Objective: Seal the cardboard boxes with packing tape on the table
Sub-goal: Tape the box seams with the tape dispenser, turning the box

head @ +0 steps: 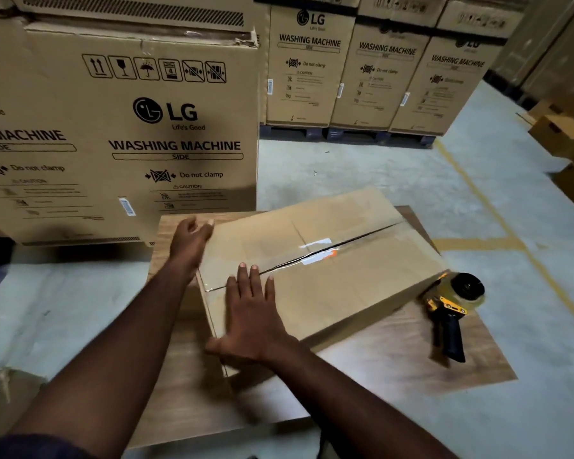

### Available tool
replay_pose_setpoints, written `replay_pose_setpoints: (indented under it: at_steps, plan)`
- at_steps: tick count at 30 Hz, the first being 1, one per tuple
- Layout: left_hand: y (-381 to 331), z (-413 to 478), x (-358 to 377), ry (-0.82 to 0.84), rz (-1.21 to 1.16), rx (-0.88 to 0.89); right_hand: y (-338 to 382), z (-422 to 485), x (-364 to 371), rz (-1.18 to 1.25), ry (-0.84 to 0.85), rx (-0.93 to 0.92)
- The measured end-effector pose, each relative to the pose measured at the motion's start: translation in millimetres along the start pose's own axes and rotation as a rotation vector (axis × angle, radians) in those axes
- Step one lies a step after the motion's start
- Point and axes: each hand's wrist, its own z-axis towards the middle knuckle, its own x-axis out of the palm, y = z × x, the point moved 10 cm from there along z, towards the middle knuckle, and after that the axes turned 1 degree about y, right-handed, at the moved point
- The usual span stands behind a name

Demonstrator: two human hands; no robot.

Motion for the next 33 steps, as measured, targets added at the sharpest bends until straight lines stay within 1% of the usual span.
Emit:
replay_pose_setpoints:
  at_steps: [1, 3, 5, 7, 9, 11, 13, 15, 18, 20, 26, 29, 33]
  plan:
    - [-2, -6, -10, -0.048, 0.069, 0.065, 3, -2, 2, -0.01, 0.003, -0.019]
    - [9, -18, -27, -0.125, 0.081, 0.11, 11, -6, 5, -0.02, 0.026, -0.051]
    - [23, -34, -45, -0.2, 0.015, 0.081, 20, -10, 8, -0.007, 0.03, -0.056]
    - [35, -49, -62, -0.28, -0.048, 0.048, 23, -15, 9, 0.009, 0.002, -0.021]
    - [46, -61, -72, -0.339, -0.093, 0.031, 14, -19, 9, 0.007, -0.033, 0.026]
    - [49, -74, -75, -0.361, -0.135, 0.017, -3, -21, 3, -0.007, -0.055, 0.054]
    - [49, -84, -69, -0.331, -0.137, 0.023, -29, -24, -5, -0.023, -0.067, 0.082]
    - [48, -95, -54, -0.259, -0.103, 0.043, -56, -28, -14, -0.07, -0.074, 0.09]
    - [49, -112, -25, -0.12, -0.066, 0.08, -89, -35, -25, -0.125, -0.066, 0.054]
    - [54, -122, -12, -0.078, -0.044, 0.086, -106, -43, -27, -0.145, -0.036, 0.005]
    - [65, -155, 12, -0.045, -0.05, 0.071, -138, -63, -32, -0.137, 0.006, -0.152]
    - [68, -173, 32, -0.026, -0.057, 0.07, -158, -78, -38, -0.132, -0.032, -0.188]
    - [57, -189, 61, -0.03, -0.032, 0.078, -184, -98, -44, -0.167, -0.086, -0.189]
